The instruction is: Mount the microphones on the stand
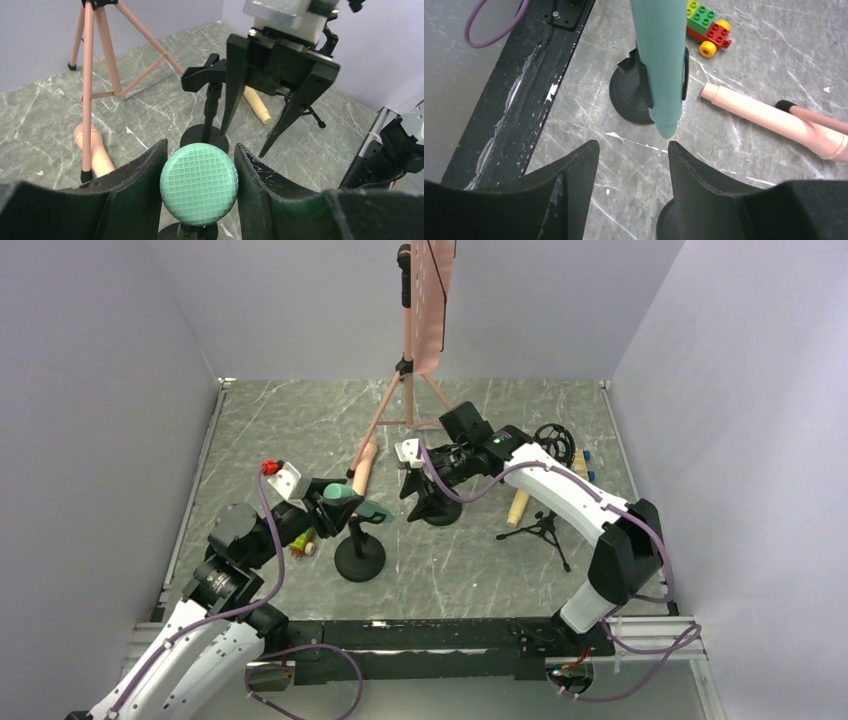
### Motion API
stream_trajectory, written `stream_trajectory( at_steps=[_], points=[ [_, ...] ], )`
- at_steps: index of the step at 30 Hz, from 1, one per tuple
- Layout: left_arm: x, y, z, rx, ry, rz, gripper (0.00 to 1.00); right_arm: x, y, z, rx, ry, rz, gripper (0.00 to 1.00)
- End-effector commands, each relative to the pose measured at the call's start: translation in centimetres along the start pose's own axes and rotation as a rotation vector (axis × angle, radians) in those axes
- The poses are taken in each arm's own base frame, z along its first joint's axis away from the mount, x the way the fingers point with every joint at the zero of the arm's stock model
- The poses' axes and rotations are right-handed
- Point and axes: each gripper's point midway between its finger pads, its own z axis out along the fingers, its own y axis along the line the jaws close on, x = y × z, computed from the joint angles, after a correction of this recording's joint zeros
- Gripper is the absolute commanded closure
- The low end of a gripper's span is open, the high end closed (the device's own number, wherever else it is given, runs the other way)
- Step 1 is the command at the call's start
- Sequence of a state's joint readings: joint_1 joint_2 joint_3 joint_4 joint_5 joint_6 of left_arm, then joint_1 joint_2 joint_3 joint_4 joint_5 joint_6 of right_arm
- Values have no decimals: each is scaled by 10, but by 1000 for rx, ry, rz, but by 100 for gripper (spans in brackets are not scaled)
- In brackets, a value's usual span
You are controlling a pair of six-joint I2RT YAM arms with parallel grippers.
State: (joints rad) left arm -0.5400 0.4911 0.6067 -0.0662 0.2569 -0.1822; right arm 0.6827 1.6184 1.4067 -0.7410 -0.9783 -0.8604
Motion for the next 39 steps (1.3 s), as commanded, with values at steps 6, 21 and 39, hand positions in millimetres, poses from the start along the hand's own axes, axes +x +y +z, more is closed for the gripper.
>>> stream_trajectory(
  at_steps=[6, 21, 39],
  points=[
    [49, 9, 11, -18, 119, -56, 100, -29, 12, -14, 19, -81, -91, 41],
    [86, 16, 21, -27, 203, -94, 100, -33, 15, -22, 31, -116, -99, 40],
    [74, 26, 7, -158, 291, -173, 62, -34, 16, -25, 38, -126, -100, 40]
  ],
)
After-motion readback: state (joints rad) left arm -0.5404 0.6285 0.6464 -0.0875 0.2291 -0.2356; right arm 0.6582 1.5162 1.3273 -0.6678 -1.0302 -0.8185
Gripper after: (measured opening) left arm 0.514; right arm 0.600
